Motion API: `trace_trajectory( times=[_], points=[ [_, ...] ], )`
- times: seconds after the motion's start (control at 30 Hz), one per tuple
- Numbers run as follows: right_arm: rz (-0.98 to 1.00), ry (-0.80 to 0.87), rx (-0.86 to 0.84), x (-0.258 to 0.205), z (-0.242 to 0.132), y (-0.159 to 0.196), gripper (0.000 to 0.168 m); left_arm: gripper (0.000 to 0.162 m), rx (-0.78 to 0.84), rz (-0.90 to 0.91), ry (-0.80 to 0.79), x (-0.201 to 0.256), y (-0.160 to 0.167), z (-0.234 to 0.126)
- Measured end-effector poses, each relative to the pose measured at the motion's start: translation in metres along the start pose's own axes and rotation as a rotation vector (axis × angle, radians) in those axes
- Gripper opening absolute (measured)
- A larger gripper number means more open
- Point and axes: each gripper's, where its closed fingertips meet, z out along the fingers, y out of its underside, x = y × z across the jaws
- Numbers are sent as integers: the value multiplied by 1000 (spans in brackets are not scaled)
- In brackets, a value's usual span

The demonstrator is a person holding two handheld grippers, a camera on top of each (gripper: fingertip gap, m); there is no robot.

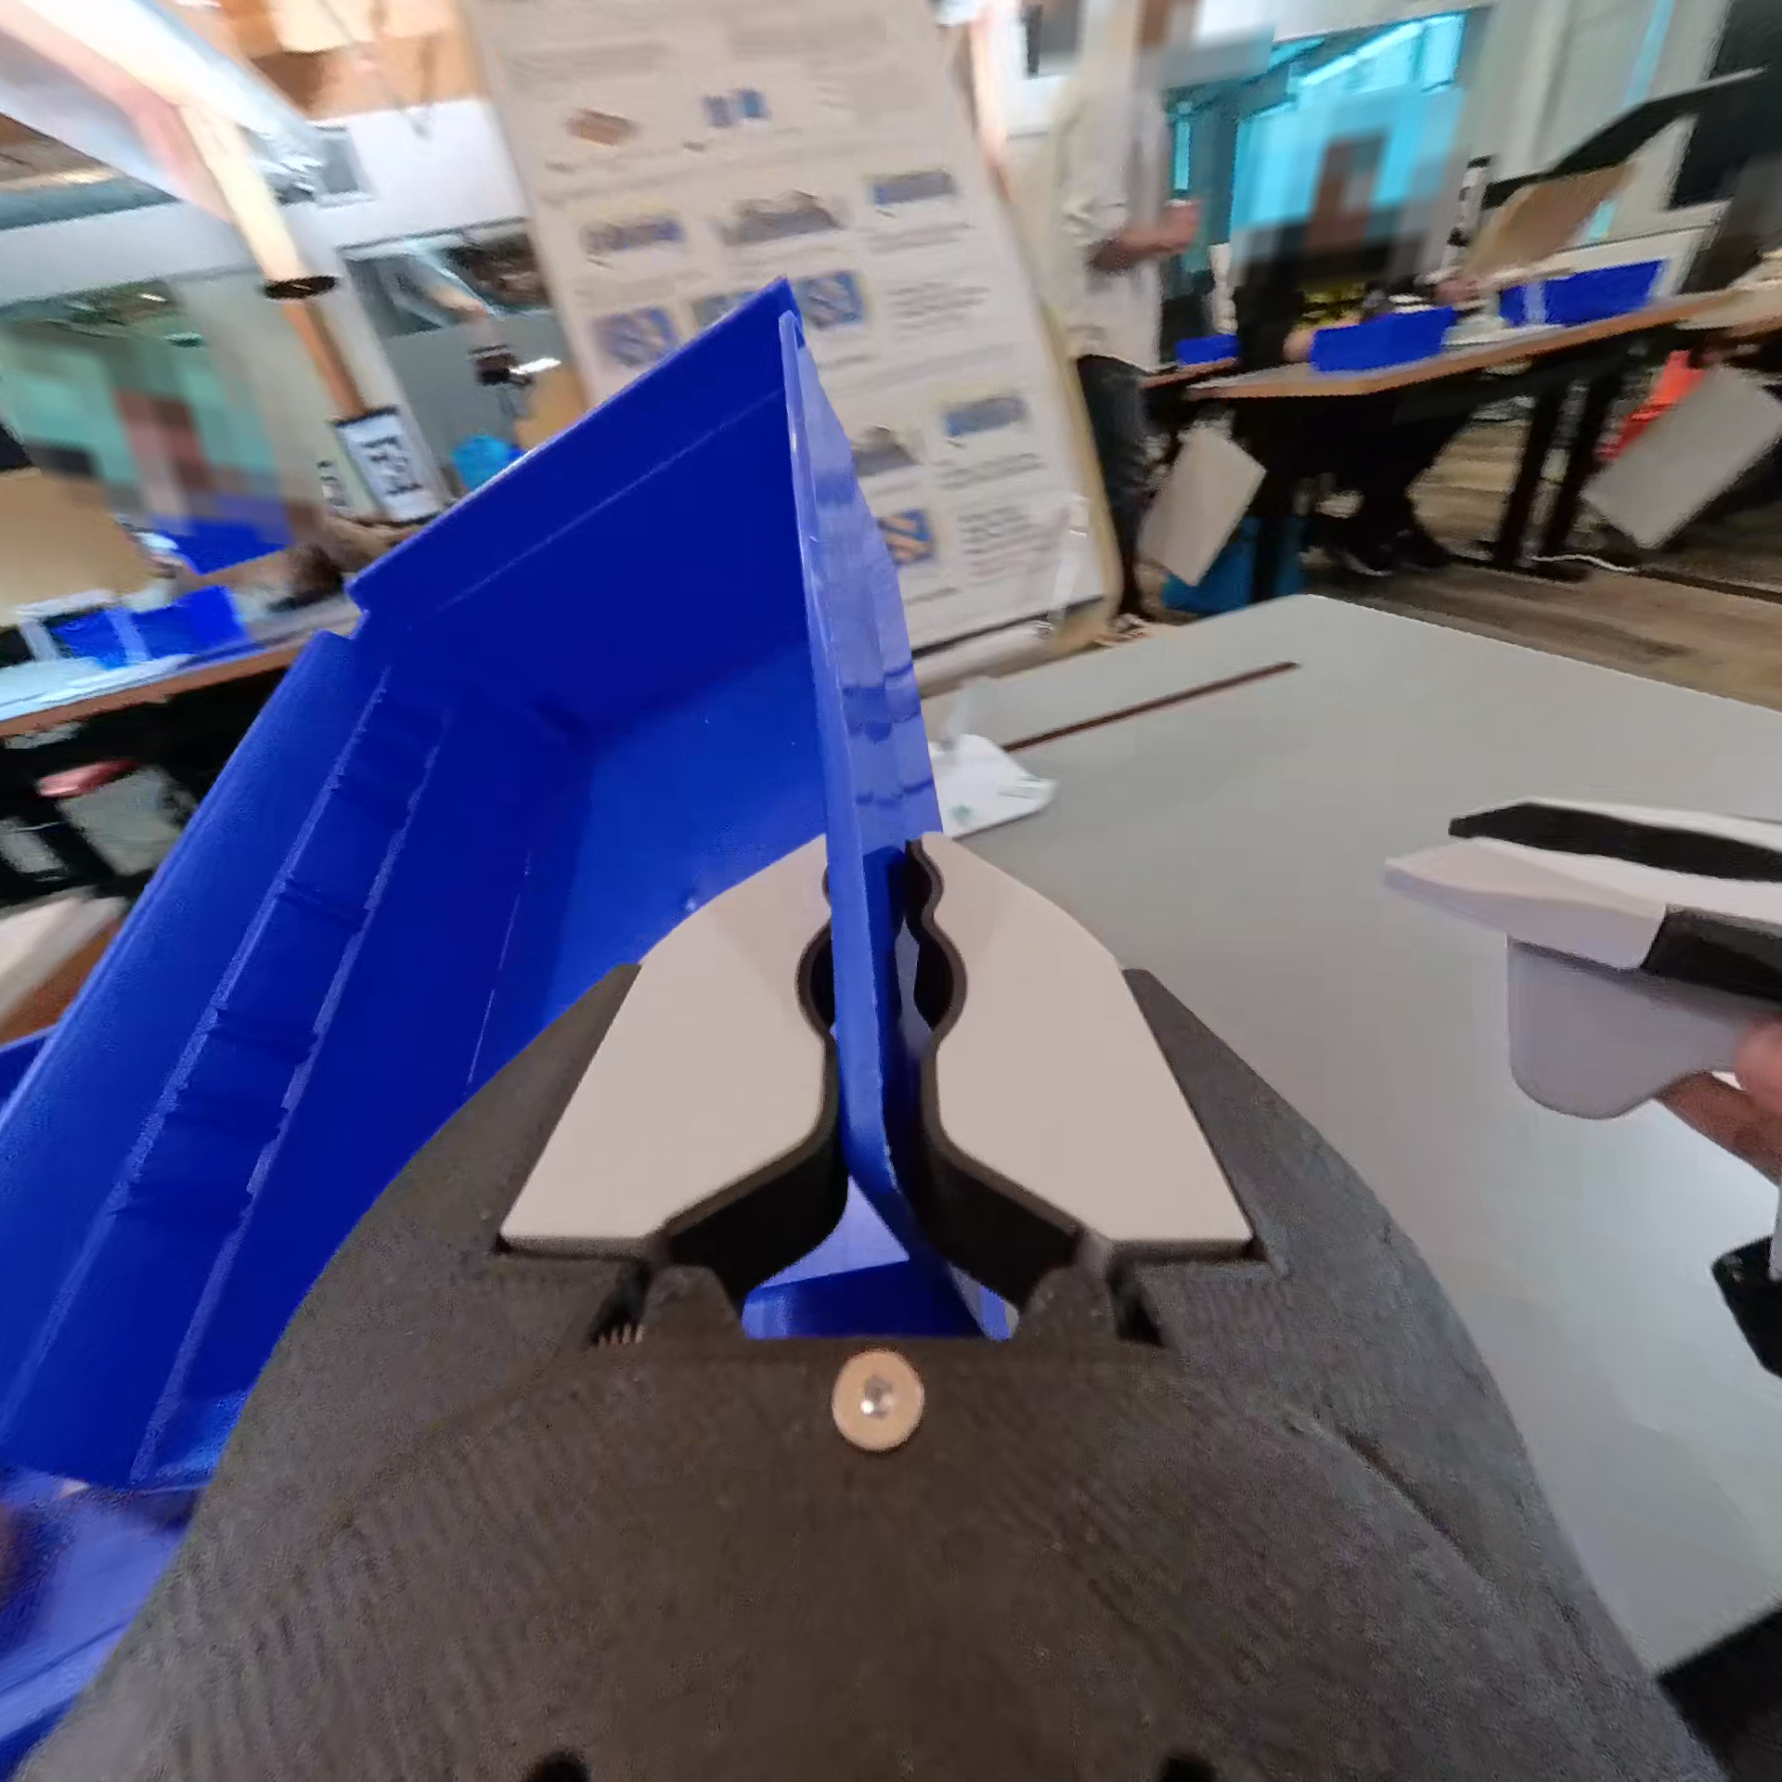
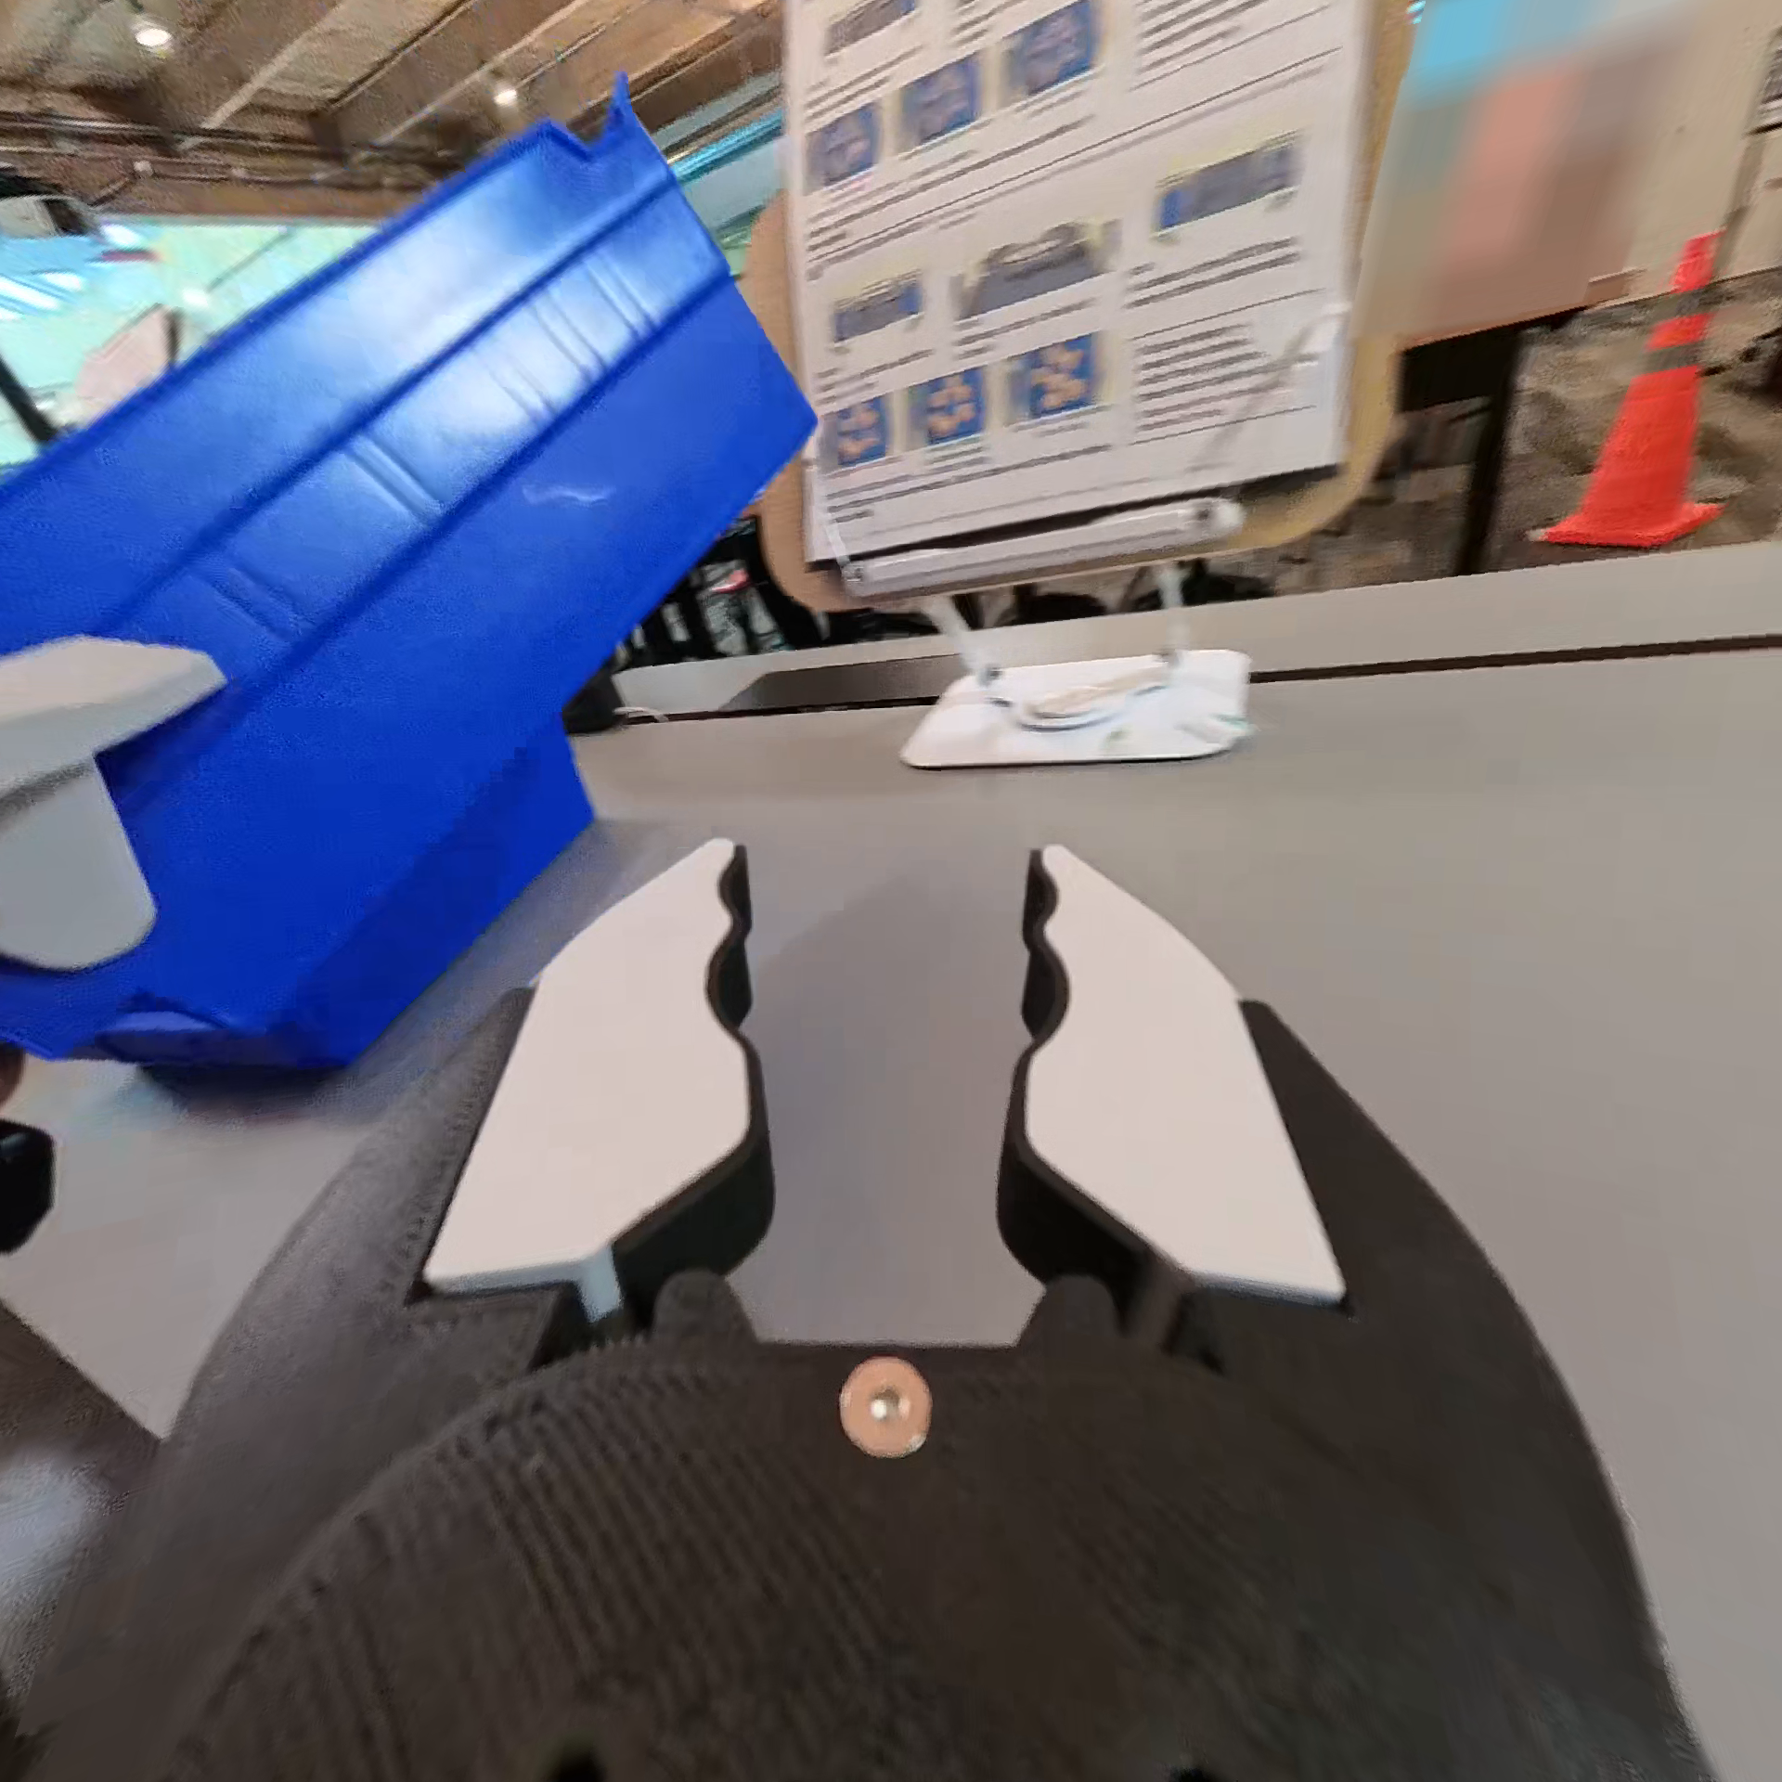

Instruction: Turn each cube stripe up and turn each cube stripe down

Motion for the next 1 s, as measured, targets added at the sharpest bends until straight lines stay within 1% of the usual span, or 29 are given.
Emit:
trace_trajectory(
  times=[0.07, 0.13, 0.23, 0.3, 0.43, 0.47, 0.6, 0.73, 0.83, 0.93, 1.0],
  points=[
    [3, 51, -1, 23, -17, 7, 51, 7, -18, 4, 61, 38, 12, 11],
    [13, 100, -30, 40, -23, 20, 51, 7, -52, 41, 118, 69, 26, 20],
    [23, 126, -87, 48, -22, 37, 51, 7, -79, 73, 211, 101, 46, 30],
    [24, 139, -102, 49, -24, 41, 52, 7, -107, 78, 264, 116, 60, 35],
    [41, 182, -107, 54, -36, 45, 54, 7, -168, 67, 358, 137, 86, 46],
    [47, 193, -104, 56, -40, 45, 54, 7, -178, 99, 372, 142, 90, 48],
    [95, 222, -99, 63, -51, 47, 59, 8, -147, 156, 395, 158, 96, 57],
    [153, 225, -107, 68, -60, 50, 58, 8, -171, 256, 402, 178, 115, 65],
    [179, 218, -99, 72, -66, 47, 59, 9, -193, 295, 418, 193, 128, 68],
    [166, 227, -113, 77, -70, 47, 59, 8, -194, 249, 450, 199, 126, 72],
    [158, 237, -113, 81, -72, 46, 60, 9, -197, 276, 459, 199, 126, 74]
  ],
)
